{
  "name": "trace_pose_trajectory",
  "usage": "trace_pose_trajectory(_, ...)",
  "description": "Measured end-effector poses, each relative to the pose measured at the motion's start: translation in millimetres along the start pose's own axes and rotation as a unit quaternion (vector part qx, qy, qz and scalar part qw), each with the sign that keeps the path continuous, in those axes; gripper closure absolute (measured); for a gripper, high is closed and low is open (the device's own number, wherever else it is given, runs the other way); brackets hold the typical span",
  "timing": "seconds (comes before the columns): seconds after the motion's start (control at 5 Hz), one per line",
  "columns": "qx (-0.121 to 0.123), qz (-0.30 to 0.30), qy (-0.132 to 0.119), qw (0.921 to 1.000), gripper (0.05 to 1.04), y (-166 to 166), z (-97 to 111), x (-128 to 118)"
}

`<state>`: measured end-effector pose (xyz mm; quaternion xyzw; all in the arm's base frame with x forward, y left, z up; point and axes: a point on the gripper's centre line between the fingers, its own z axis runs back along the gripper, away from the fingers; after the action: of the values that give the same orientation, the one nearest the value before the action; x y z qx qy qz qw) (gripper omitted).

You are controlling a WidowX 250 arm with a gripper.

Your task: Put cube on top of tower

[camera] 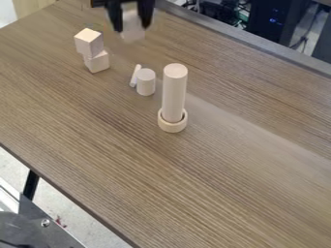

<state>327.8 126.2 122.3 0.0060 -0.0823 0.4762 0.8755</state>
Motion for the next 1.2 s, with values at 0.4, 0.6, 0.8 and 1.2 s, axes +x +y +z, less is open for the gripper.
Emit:
trace_pose_trajectory(0.4,-0.014,0.023,-0.011,0.9996,0.54,11.9,13.3,23.6)
trace_pose_trajectory(0.6,-0.007,0.034,-0.005,0.9994,0.54,18.7,7.5,32.0)
trace_pose_trajectory(0.8,-0.004,0.041,-0.003,0.9991,0.54,23.7,6.0,35.8)
trace_pose_trajectory(1.2,0.011,0.039,0.0,0.9992,0.54,30.7,-2.1,39.1)
